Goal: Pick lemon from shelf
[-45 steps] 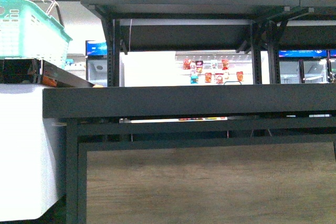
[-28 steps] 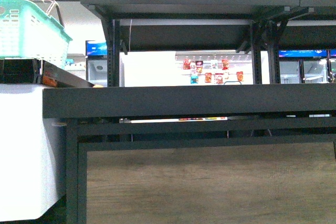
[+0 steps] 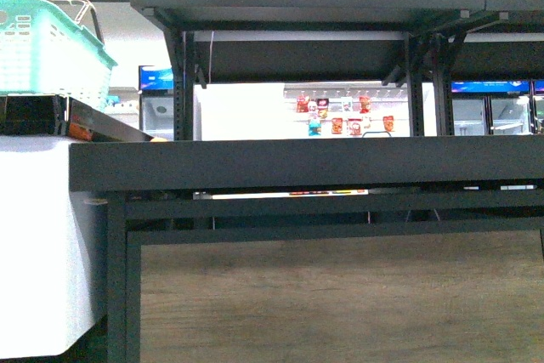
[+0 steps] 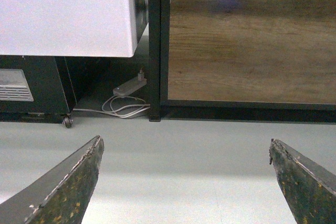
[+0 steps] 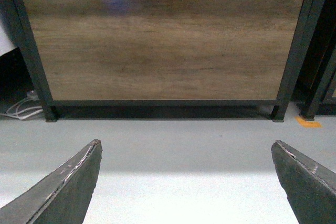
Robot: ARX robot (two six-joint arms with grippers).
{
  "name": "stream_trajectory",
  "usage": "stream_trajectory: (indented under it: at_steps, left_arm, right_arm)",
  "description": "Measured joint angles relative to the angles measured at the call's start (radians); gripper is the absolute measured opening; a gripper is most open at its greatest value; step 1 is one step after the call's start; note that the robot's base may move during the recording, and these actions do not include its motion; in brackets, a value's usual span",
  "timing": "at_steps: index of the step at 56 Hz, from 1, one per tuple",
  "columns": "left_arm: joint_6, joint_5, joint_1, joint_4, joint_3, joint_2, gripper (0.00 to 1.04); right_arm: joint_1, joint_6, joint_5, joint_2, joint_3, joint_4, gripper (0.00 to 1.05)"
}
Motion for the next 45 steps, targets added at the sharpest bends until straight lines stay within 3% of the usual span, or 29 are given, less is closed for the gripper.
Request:
stream_trajectory:
  at_steps: [45]
  left_arm:
    - [0.0,0.002,0.0,0.0,0.0,0.0,0.97]
  right_arm:
    - [0.0,0.0,0.002,0.0,0.0,0.0,0.97]
